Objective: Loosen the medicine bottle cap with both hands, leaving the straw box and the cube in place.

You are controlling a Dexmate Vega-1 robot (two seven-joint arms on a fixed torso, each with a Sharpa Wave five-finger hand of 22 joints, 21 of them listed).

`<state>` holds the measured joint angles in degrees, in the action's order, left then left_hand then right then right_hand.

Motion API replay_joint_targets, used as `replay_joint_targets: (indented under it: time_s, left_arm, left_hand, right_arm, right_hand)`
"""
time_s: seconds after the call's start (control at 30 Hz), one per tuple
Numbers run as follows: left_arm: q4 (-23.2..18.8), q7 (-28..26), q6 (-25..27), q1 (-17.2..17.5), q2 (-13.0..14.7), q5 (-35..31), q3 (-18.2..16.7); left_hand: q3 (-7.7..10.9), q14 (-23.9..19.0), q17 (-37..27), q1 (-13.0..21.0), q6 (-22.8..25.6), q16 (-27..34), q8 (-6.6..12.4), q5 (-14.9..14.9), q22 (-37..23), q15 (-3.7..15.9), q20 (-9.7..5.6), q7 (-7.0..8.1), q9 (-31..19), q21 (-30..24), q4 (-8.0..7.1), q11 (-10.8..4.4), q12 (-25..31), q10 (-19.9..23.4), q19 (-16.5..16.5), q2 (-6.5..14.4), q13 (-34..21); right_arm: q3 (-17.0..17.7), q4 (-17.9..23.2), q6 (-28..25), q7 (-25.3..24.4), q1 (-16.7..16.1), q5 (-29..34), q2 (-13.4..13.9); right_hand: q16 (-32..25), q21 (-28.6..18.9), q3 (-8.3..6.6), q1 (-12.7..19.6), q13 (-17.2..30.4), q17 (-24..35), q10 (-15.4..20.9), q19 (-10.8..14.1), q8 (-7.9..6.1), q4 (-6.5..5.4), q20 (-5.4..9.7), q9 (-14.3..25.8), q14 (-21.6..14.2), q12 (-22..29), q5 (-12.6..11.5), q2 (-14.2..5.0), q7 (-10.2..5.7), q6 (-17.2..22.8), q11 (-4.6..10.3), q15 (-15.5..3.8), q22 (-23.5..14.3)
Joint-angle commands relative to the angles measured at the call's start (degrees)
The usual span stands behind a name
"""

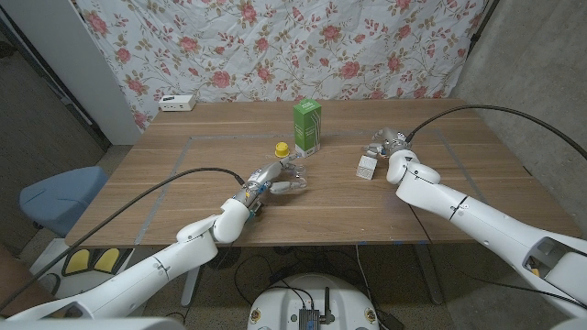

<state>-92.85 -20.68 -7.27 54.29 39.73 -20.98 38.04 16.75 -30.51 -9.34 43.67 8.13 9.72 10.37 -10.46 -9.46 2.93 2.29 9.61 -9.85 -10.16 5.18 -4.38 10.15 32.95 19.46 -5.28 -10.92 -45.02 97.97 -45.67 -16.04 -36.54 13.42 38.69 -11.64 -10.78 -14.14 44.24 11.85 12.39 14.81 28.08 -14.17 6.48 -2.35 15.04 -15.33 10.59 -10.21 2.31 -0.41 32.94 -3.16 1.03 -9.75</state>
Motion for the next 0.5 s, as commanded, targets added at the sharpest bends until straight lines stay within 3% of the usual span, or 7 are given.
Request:
replay_joint_targets:
  time_s: [0.03,0.5]
  left_arm:
    - [-1.56,0.27,-0.43,1.01,0.84,0.96,-1.15]
    - [-5.15,0.13,-0.93,3.44,2.48,2.46,-3.69]
  left_hand:
    - [-0.57,1.56,-0.15,-0.74,-0.64,-0.22,-0.08,-0.32,-0.25,2.45,0.14,0.35,-0.2,0.06,-0.06,0.22,-0.02,-1.39,-1.13,0.12,0.01]
    - [-1.53,3.03,-0.16,-2.54,-1.42,-0.07,-0.14,-0.37,-0.27,1.89,0.58,0.32,-0.21,-0.03,-0.75,1.03,0.14,-2.93,-2.18,0.18,0.04]
  right_arm:
    - [0.19,0.82,-0.32,-0.29,-0.22,0.14,0.06]
    - [0.87,4.03,-1.62,-0.63,-1.25,0.22,0.93]
  right_hand:
    - [0.09,-0.03,-0.13,-0.66,0.31,0.27,-0.62,-0.41,0.01,-0.18,-0.26,0.33,0.73,0.19,-0.49,0.02,-0.33,-0.34,-0.14,0.28,-0.25]
    - [0.24,0.1,0.42,-2.57,0.34,0.33,-2.01,-1.53,1.22,-0.66,-0.69,0.12,2.05,0.12,-0.5,0.29,-0.84,-3.13,-0.3,1.48,-0.27]
